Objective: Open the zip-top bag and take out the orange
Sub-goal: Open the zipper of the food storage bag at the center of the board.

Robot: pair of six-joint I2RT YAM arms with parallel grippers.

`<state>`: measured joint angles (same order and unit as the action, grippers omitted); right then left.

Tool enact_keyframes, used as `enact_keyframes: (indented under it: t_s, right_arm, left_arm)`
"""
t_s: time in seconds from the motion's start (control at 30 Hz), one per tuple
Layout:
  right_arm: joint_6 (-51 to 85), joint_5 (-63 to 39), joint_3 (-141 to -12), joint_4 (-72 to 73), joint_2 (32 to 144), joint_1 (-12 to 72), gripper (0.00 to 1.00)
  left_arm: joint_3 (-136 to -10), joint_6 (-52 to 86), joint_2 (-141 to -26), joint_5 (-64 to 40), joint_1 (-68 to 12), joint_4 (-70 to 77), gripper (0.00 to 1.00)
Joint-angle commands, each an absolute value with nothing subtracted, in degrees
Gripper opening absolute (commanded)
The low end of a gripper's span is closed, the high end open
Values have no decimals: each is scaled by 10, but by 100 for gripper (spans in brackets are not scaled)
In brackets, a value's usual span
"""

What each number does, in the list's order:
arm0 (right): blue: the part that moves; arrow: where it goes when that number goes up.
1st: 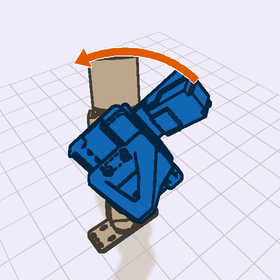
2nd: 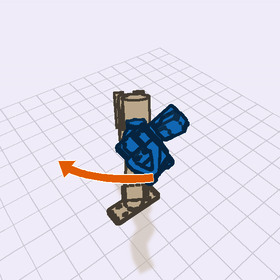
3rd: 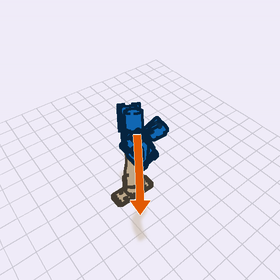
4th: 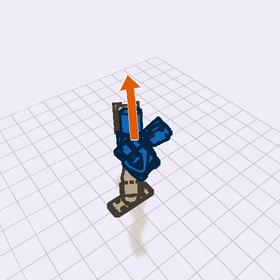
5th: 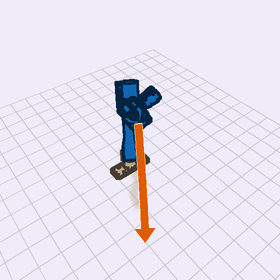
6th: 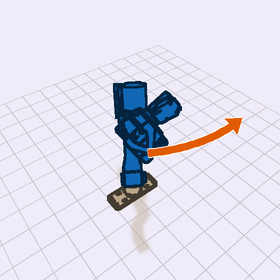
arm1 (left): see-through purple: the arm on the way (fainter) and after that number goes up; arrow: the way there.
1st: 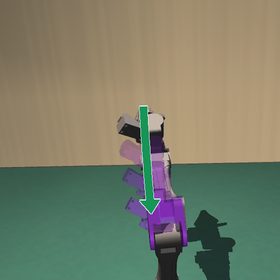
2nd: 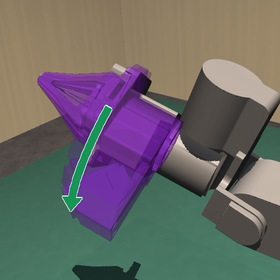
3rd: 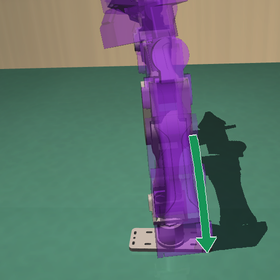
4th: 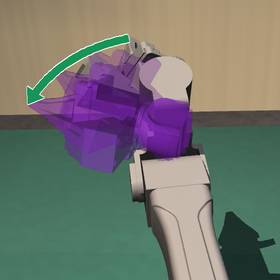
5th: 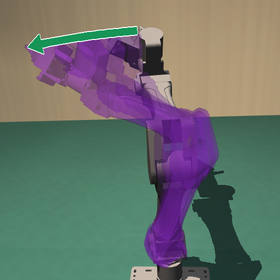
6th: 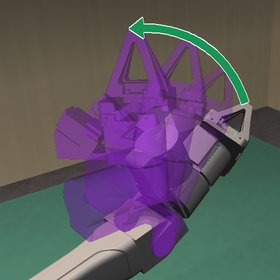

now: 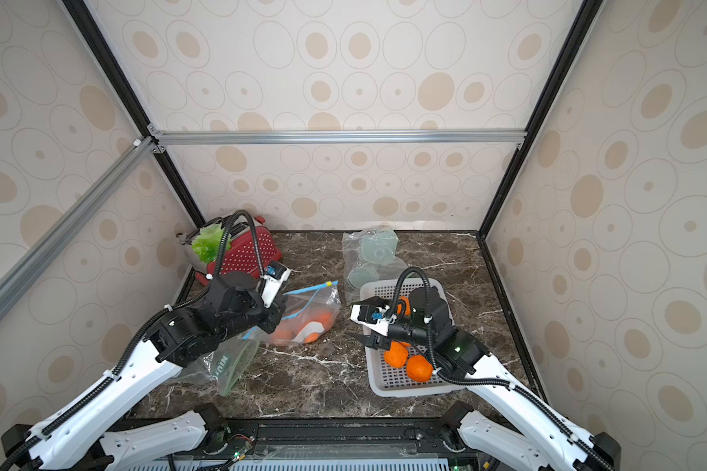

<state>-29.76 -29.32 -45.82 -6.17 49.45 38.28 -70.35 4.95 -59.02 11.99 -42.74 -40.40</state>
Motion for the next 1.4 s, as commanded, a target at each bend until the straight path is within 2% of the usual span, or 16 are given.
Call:
enact_keyframes:
  t_s: [0.0,0.1,0.17,0.23,0.33,0.5,0.73,0.93,1.37]
  right_arm:
    - [-245,-284,-475,-24,494,385,68]
    - [-216,-283,-479,-14,505,384,67]
    - [-187,-273,-485,-13,514,384,67]
    - [-143,-249,-492,-14,523,385,66]
    - [-58,-209,-495,-7,540,385,64]
    - [67,-187,-462,43,562,384,46]
    - [149,-257,-443,89,599,386,30]
    - [163,-272,-471,99,672,404,23]
    - [125,-255,-508,-27,753,439,21]
  left_arm:
    - [-784,9,-623,287,-423,-401,0]
    - [-842,-41,-665,351,-420,-406,0]
    - [-863,-28,-681,349,-421,-413,0]
    - [-848,-1,-681,293,-422,-413,0]
    - [-760,49,-667,192,-425,-369,0]
    - [-640,180,-695,87,-439,-269,0]
    - [-579,266,-715,22,-443,-188,0]
    - [-570,292,-699,-59,-452,-160,0]
    - [-553,288,-648,-81,-456,-170,0]
